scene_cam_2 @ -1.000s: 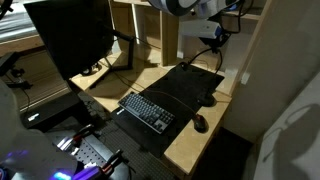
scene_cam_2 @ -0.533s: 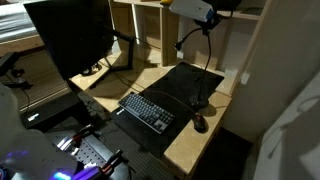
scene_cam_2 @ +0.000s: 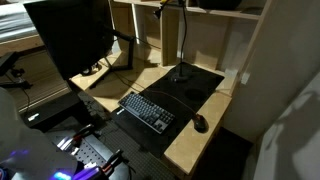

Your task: Move the lamp to the left side of the desk

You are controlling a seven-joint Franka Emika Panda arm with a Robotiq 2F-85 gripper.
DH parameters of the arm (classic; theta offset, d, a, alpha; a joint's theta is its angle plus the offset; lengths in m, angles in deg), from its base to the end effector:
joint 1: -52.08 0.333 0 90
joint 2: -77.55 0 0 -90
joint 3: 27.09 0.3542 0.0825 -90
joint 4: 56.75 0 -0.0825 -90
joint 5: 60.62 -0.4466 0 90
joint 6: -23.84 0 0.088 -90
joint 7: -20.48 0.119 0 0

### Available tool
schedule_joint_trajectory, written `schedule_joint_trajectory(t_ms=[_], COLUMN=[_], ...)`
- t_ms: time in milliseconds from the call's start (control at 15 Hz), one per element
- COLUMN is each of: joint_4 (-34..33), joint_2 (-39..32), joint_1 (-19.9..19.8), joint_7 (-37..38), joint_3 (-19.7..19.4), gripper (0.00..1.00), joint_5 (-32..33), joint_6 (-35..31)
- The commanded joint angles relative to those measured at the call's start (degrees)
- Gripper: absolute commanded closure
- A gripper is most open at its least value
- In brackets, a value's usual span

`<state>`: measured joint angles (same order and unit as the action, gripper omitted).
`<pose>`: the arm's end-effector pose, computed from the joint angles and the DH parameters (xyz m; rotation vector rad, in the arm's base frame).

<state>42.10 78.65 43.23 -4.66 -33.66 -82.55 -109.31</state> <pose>0.6486 -0.1693 0.6661 -2.8437 0.0077 -1.0292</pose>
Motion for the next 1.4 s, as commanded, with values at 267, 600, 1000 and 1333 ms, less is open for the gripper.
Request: schedule_joint_trajectory(t_ms=[267, 600, 1000, 1333], joint_4=[1.17, 2.25, 2.58, 2.9], joint_2=[0.8, -0.85, -1.86, -3.19], joint_1=[3.79, 5.89, 9.46, 11.46], joint_7=[-0.03, 0.34, 1.47, 4.42], joint_3=[1.0, 3.22, 7.47, 9.57], gripper=[0.9, 0.98, 0.98, 0.98], joint_5=[-0.36, -1.39, -2.7, -3.03], joint_6=[-0.23, -0.59, -2.09, -6.46])
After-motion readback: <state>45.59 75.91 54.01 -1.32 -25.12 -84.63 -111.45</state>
